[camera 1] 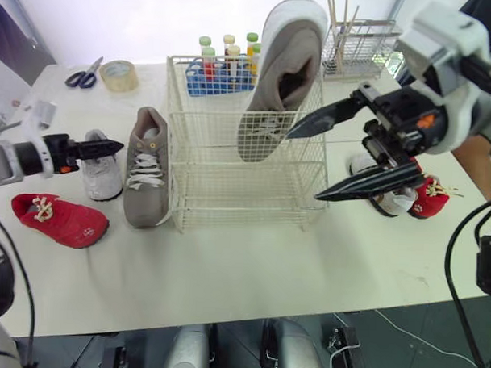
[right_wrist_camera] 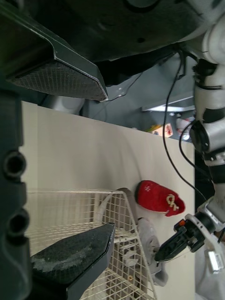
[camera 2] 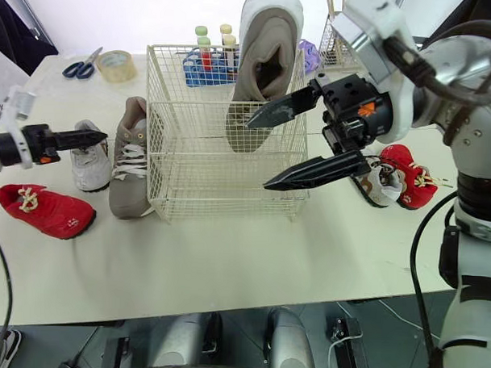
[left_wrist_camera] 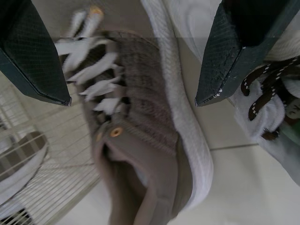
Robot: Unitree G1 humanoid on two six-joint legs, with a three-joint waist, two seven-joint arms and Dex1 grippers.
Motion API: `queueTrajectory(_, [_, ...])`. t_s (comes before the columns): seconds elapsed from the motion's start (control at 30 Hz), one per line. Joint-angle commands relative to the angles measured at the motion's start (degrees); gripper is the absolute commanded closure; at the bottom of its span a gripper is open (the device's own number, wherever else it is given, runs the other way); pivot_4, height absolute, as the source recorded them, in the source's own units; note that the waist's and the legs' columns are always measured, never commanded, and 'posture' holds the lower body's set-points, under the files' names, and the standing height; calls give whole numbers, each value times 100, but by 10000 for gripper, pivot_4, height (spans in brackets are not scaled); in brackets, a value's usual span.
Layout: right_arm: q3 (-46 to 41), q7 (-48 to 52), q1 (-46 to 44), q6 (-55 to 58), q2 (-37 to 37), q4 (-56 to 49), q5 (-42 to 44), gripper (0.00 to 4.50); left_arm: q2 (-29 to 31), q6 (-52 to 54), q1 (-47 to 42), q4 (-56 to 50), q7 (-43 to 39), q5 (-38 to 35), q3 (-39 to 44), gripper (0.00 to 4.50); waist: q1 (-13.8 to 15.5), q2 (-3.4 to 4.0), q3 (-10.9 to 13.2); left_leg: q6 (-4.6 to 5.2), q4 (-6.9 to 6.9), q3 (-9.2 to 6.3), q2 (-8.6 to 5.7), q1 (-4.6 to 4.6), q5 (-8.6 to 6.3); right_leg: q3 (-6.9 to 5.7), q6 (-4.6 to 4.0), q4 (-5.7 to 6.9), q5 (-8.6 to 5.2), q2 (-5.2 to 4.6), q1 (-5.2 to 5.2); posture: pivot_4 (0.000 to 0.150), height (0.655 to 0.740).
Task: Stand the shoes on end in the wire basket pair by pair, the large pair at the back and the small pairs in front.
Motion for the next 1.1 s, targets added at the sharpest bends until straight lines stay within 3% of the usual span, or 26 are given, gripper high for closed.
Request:
queueTrajectory(0.03, [-372, -285, 172, 161, -120, -418, 271, 0, -232, -495, -702, 780, -396, 729, -194, 1056, 0, -2, 0, 0, 0, 1, 0, 0, 0, 0, 0, 0, 0, 0, -1, 1500, 7400])
queueTrajectory(0.3, [-693, -676, 538, 570, -431, -895, 705, 0, -829, -1035, -1289, 1772, -486, 1802, -308, 1056, -16, -2, 1, 0, 0, 0, 3, 1, 0, 1, 1, 2, 0, -2, -3, 1500, 7400])
queueTrajectory(0.47, [-823, -625, 852, 591, -931, -1297, 851, 0, -1037, -1079, -1236, 1965, -415, 2013, -112, 1056, -6, -3, 1, 5, 2, -7, 6, 0, -2, 1, 1, 0, 0, -5, -3, 1500, 7400])
queueTrajectory(0.57, [-866, -701, 962, 520, -961, -1263, 843, 0, -1125, -1179, -1166, 1999, -277, 1979, 137, 8463, -10, -3, 1, 16, 3, -17, 7, 3, -9, 2, 1, 3, 1, -8, -2, 1500, 7400])
queueTrajectory(0.7, [-804, -704, 1059, 341, -963, -1204, 722, 0, -1178, -1172, -1185, 1973, -187, 1932, 439, 26236, -2, -5, 2, 23, 6, -19, 6, 2, -13, 2, 1, 5, 1, -9, -2, 1500, 7400])
queueTrajectory(0.77, [-754, -705, 1033, 254, -914, -1150, 682, 0, -1158, -1120, -1233, 1956, -51, 1849, 646, 32749, -2, -6, 3, 10, 6, -18, 6, 1, -6, 2, 2, 4, 1, -9, -3, 1500, 7400])
queueTrajectory(1.1, [-436, -775, 840, -78, -669, -802, 387, 0, -797, -1000, -1434, 1557, 614, 1510, 1616, 32749, -16, -13, 6, 10, 6, -18, 6, 1, -5, 2, 3, 4, 2, -9, -4, 1500, 7400])
